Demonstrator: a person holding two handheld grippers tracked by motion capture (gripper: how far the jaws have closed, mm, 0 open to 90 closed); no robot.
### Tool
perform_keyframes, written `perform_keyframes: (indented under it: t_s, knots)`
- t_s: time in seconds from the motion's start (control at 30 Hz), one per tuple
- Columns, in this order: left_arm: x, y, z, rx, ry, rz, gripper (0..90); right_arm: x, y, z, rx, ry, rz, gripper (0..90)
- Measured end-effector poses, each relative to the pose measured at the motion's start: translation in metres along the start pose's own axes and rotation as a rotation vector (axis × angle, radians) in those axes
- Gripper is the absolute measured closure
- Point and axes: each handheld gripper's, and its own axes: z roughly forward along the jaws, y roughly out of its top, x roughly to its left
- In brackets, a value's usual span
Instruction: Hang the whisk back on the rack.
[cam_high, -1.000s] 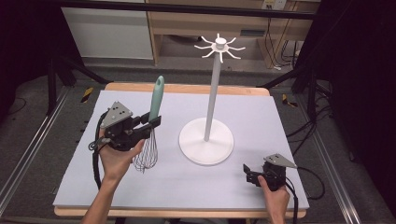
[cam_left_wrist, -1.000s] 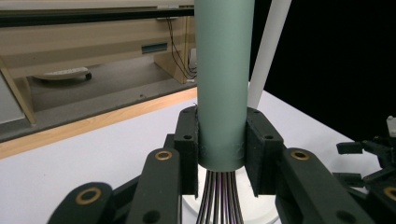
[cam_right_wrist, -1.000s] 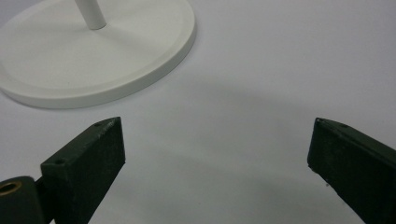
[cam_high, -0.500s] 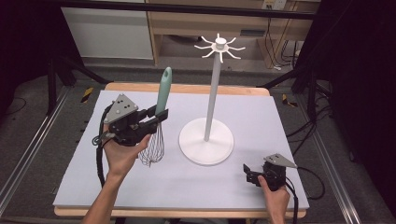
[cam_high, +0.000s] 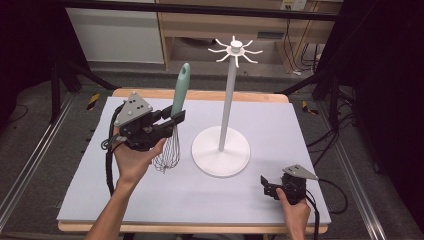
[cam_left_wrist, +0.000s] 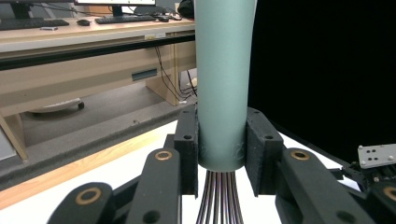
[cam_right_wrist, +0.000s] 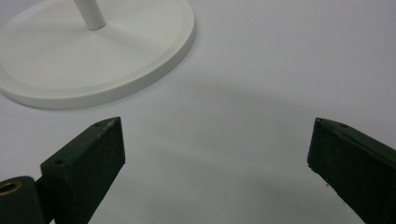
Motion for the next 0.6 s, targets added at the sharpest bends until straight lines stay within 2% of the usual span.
perform_keyframes:
  t_s: [0.6]
  knots:
    - [-0.017, 0.019, 0.016, -0.011, -0.022, 0.035, 68.6, 0.0, 0.0, 0.0, 0.0, 0.003, 0.002, 4.5]
